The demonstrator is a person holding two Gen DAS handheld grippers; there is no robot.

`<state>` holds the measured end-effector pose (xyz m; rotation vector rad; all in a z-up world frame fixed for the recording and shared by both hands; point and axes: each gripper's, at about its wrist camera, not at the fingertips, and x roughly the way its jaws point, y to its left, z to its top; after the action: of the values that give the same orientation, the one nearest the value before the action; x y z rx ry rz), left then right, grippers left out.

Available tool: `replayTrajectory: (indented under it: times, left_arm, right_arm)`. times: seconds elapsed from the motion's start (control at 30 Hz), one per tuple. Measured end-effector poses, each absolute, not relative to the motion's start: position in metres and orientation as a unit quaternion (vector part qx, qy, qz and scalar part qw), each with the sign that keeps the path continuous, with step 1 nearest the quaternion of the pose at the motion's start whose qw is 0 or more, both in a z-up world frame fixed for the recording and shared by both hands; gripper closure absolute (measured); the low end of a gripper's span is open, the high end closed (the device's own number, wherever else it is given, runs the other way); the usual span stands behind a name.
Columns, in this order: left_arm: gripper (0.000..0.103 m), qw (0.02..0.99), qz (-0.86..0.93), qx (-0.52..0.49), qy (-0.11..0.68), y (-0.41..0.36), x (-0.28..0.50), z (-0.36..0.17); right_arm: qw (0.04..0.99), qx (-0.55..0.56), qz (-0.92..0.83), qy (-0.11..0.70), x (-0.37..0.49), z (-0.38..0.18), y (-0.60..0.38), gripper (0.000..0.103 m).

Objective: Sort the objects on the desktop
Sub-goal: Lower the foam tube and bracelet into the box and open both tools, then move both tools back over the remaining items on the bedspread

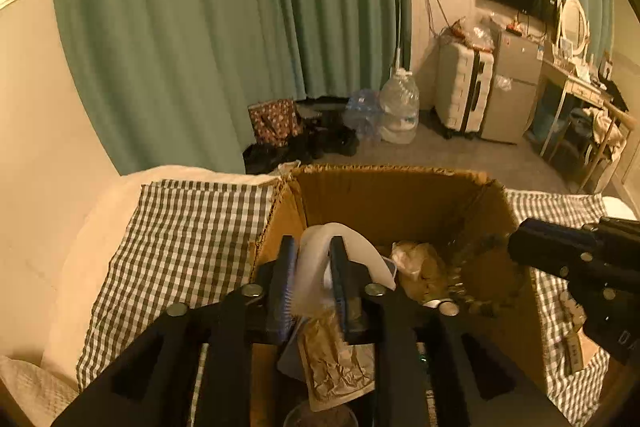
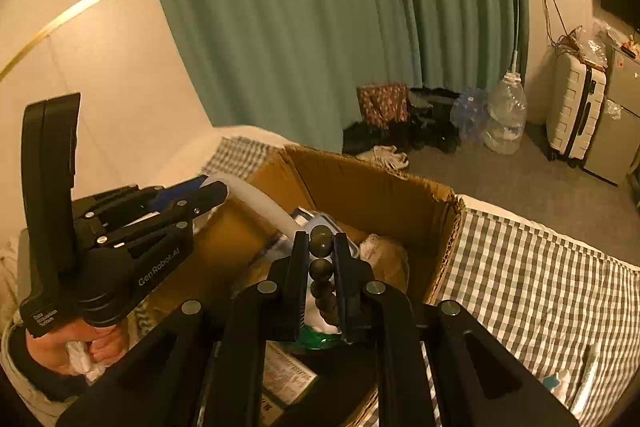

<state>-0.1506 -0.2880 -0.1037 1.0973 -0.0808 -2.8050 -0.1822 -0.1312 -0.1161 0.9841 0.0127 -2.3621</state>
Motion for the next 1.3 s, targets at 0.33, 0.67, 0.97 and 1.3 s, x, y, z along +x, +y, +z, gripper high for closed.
replayTrajectory:
  times: [0.33, 0.67, 0.97, 1.3]
  left_arm:
    - [0.041, 0.067, -0.941, 0.329, -0.024, -0.282, -0.128, -0.070]
    - [0.008, 0.048, -0.963, 0.266, -0.023, -0.237, -0.087, -0.001]
    - [0.000, 0.012, -0.971, 0.237, -0.024, -0.162, -0.068, 0.030]
    - [0.000, -0.041, -0.964, 0.258, -0.046, -0.074, -0.077, 0.007]
  right_arm:
    - [0.253, 0.345, -0.904, -0.019, -0.177, -0.105, -0.109, 0.064]
    - [0.191, 0.305, -0.932, -0.037, -0.132, -0.048, -0.047, 0.055]
    - [0.117, 0.283, -0.951, -0.052, -0.091, -0.014, 0.051, 0.033]
    - [0.055, 0.281, -0.955, -0.080, -0.070, -0.017, 0.151, 0.015]
